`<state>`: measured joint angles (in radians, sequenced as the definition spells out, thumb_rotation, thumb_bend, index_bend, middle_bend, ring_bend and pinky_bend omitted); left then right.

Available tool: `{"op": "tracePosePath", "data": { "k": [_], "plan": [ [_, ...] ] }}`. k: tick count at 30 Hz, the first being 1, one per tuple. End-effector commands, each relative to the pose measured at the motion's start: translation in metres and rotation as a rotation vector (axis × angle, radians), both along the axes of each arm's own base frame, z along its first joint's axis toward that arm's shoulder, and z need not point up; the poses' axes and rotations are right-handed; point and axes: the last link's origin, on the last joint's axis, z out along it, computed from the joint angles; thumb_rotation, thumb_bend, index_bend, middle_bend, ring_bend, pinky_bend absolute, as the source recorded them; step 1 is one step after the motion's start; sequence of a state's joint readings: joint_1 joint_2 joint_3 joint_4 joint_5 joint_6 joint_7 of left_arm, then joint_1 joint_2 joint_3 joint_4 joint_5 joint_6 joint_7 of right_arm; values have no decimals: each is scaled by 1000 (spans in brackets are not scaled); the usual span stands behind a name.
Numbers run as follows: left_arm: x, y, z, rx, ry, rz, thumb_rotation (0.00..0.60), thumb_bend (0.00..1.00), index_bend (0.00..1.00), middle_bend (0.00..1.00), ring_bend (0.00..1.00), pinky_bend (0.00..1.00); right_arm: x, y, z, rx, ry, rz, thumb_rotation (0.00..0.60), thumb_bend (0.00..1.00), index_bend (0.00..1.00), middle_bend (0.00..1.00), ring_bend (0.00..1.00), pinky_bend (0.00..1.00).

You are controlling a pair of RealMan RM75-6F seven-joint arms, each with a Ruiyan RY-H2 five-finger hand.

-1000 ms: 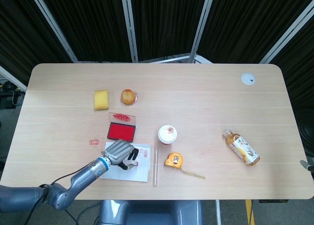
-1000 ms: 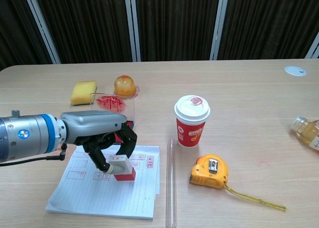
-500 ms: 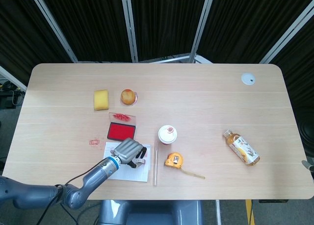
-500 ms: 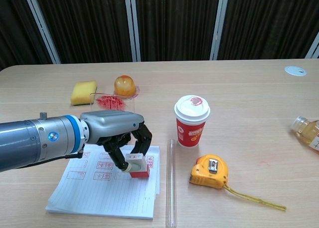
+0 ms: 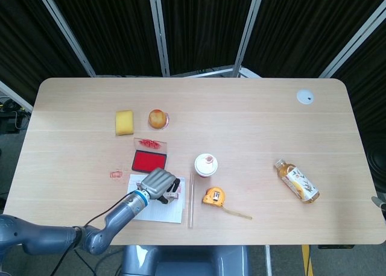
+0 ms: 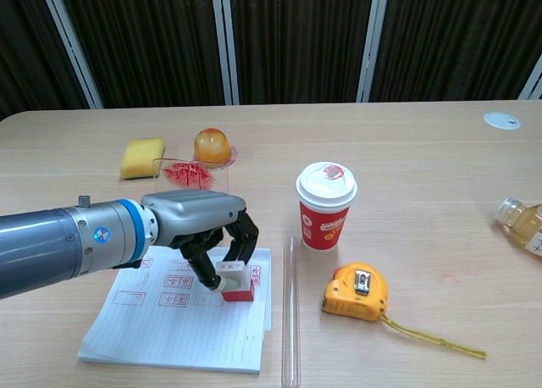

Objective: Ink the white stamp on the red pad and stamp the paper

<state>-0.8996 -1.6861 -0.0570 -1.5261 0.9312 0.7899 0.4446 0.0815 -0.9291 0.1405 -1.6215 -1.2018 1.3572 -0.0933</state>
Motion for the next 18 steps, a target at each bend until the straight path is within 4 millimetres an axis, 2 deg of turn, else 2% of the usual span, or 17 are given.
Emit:
{"op": "tracePosePath", "data": {
  "k": [1,18],
  "plan": [
    [0,0,-2,-4,2,-3,600,360,601,588,819,856,0,0,0,0,0,-1,600,0,0,0,0,0],
    [-10,1,-10,-11,13,18,600,361,601,589,819,855,-1,0,-1,4,2,-3,600,0,0,0,0,0]
  ]
}}
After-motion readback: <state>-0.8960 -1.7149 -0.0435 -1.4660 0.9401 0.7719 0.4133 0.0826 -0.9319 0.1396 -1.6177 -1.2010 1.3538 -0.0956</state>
